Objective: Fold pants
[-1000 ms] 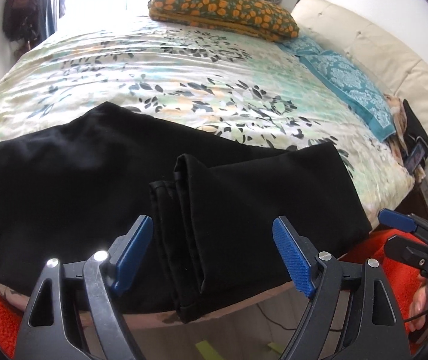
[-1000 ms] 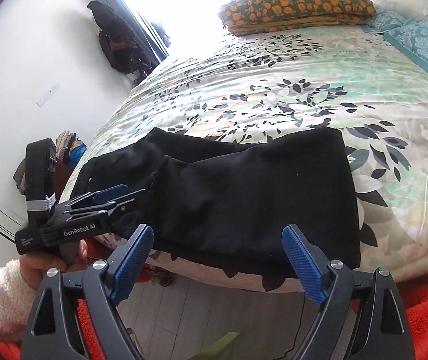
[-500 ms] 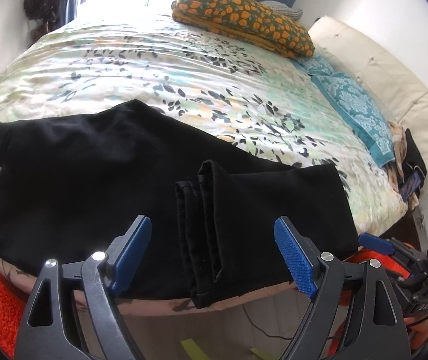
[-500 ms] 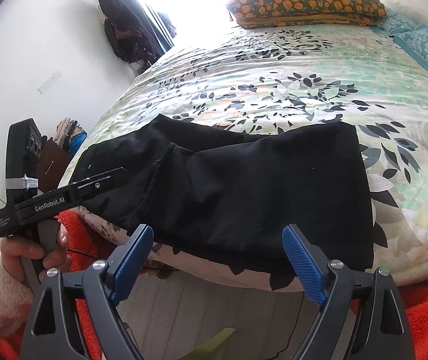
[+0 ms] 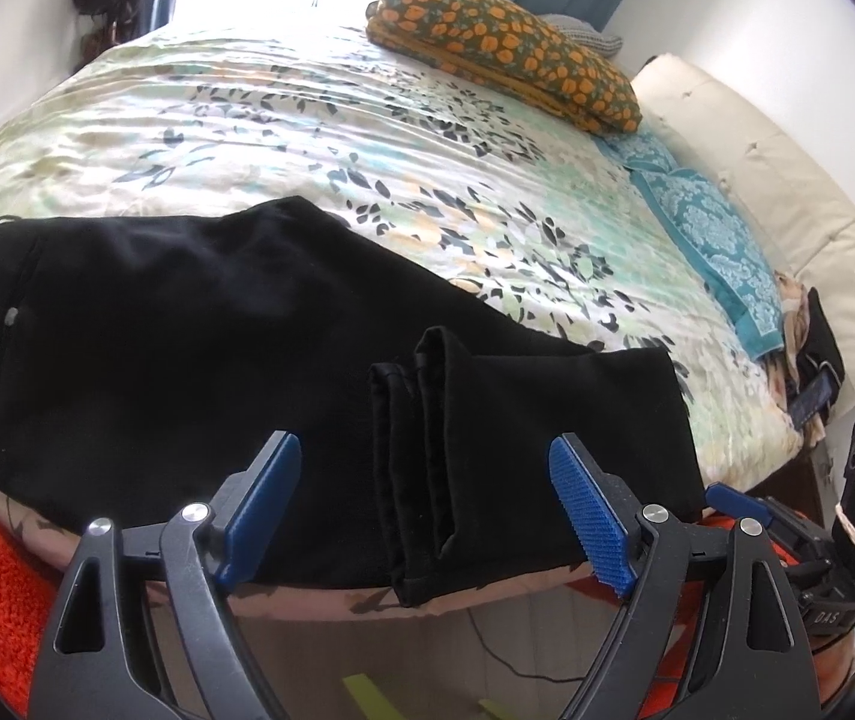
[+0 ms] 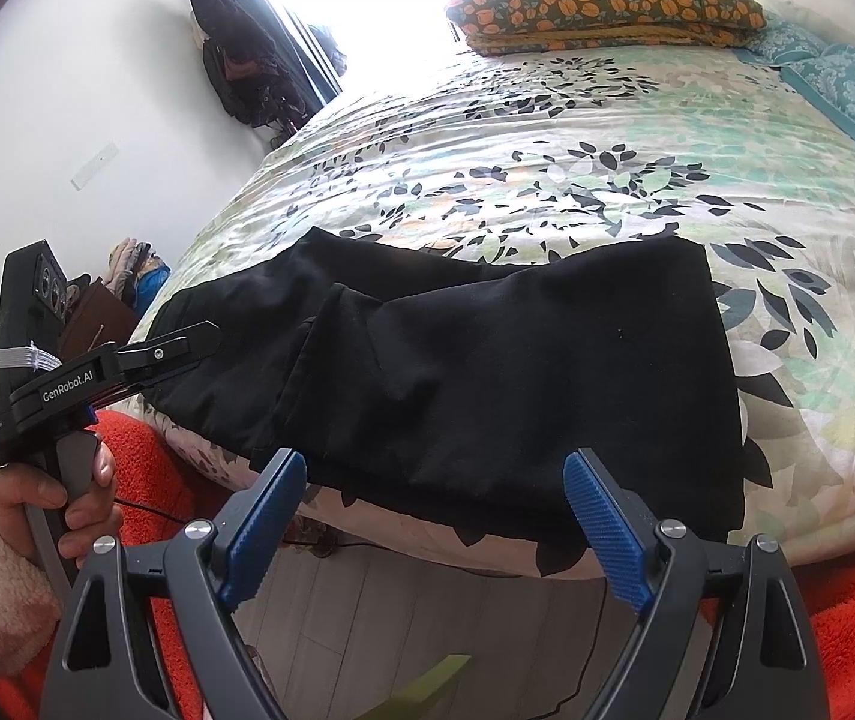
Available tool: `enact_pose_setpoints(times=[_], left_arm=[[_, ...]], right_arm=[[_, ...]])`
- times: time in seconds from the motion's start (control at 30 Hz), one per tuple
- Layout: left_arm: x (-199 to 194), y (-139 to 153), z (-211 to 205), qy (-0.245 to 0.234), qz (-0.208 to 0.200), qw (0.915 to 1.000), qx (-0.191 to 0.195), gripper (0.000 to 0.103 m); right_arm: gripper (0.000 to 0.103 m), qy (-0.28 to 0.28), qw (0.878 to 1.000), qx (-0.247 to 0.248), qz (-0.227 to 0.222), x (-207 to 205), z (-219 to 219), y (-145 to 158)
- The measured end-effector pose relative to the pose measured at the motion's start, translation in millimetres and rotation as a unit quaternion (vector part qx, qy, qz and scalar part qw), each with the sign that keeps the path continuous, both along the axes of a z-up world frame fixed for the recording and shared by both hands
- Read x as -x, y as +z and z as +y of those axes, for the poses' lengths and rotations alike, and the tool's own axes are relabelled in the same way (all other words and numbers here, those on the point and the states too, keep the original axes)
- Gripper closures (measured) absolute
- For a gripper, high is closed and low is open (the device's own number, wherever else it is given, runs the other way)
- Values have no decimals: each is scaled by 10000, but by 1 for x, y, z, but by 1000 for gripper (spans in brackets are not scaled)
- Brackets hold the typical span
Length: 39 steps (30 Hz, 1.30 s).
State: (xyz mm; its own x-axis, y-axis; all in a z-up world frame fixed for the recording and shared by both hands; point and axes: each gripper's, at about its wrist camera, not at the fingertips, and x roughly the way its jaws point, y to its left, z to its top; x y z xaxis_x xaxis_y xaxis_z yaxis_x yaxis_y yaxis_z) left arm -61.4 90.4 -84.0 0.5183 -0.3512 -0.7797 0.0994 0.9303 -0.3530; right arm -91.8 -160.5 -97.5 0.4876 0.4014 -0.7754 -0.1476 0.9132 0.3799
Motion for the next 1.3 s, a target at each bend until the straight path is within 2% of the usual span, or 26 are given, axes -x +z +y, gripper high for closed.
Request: enact_pose_setpoints(times=[0.3,0.47,0.7,1.3], left_arm=[[1,0,1,-10,55,10000,45,16],[15,7,4,-203,-26,9998,76,16],[18,2,4,-215,82,9997,121,16],[15,0,6,-181,124,9996,150,16]], right_arm=[[15,-34,10000,-16,-2,0,-2,0],[15,-283,9995,-53,-133,1,-15,6],[15,-687,9969,-387,82,-3,-35,-2],[15,-777,9959,-445,139,0,-38,-4]])
